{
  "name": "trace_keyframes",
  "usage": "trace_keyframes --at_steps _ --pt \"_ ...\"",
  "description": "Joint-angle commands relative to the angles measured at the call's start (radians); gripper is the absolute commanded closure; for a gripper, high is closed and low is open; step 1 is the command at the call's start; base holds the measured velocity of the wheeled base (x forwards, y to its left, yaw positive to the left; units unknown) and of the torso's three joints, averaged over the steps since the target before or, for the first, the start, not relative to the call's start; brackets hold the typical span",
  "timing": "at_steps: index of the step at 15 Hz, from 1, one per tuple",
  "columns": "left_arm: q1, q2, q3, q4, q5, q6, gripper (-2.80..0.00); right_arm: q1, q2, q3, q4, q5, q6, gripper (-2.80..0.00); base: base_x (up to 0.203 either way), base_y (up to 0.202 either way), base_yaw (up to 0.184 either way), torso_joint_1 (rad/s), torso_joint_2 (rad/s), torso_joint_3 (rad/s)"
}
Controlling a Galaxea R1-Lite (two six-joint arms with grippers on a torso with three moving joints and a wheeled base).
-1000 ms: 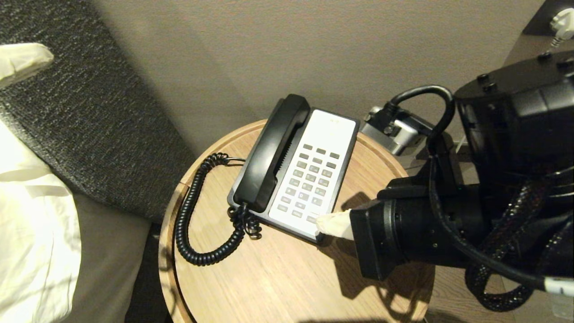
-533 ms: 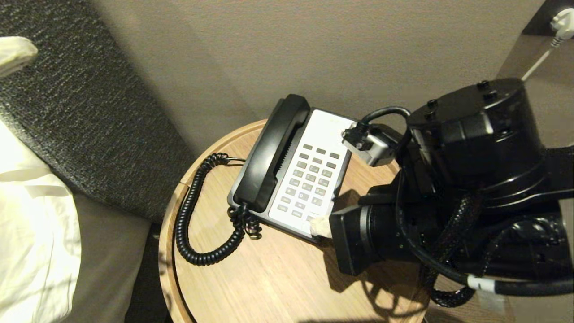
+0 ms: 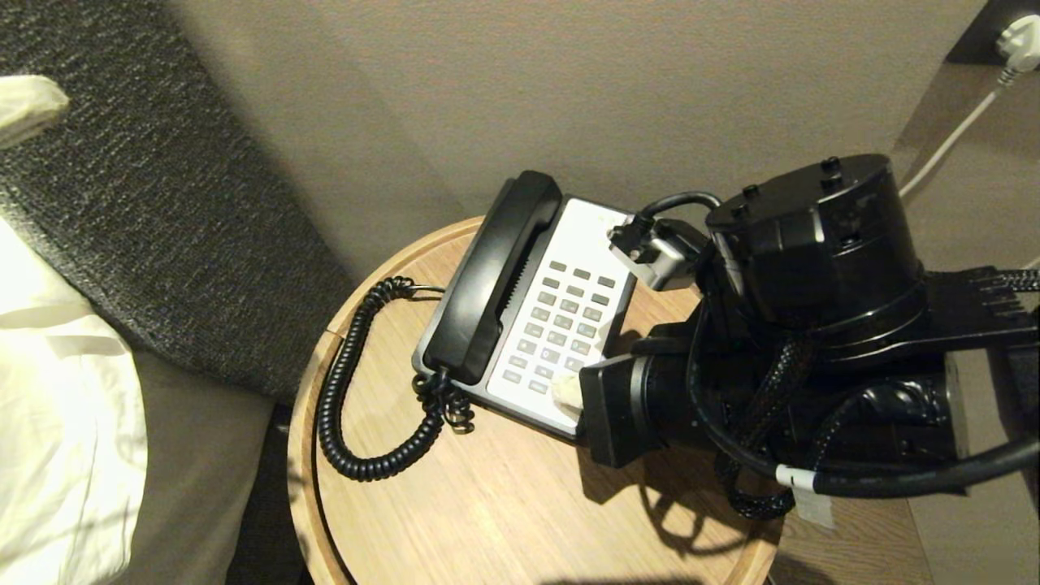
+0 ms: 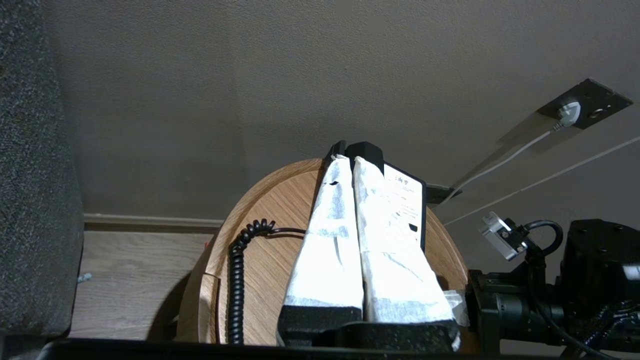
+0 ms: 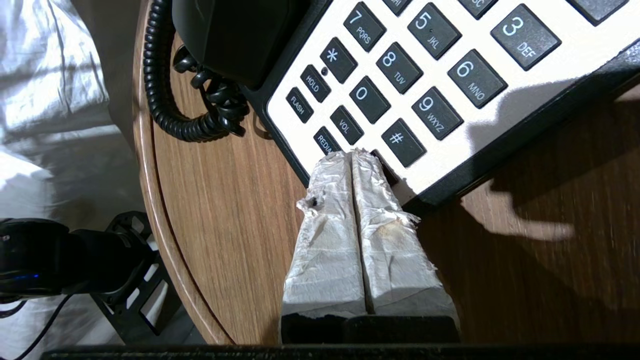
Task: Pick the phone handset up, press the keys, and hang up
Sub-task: End the call using the dial pad
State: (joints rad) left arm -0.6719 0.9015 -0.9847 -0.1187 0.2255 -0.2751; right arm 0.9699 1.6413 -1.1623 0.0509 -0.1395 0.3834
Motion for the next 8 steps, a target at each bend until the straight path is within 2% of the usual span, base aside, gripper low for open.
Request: trace_keyframes --at_steps 1,8 --pt "0.0 -0.006 0.001 0.002 0.001 -0.003 0.0 -0.005 0.003 0.003 0.004 -0.002 0.002 0.0 0.0 0.0 0.0 0.0 0.0 0.0" --pt "0.0 -0.011 0.006 0.008 0.001 -0.035 0.0 -0.004 -0.03 -0.014 0.007 0.009 0.011 0.0 0.0 0.0 0.0 0.0 0.0 0.0"
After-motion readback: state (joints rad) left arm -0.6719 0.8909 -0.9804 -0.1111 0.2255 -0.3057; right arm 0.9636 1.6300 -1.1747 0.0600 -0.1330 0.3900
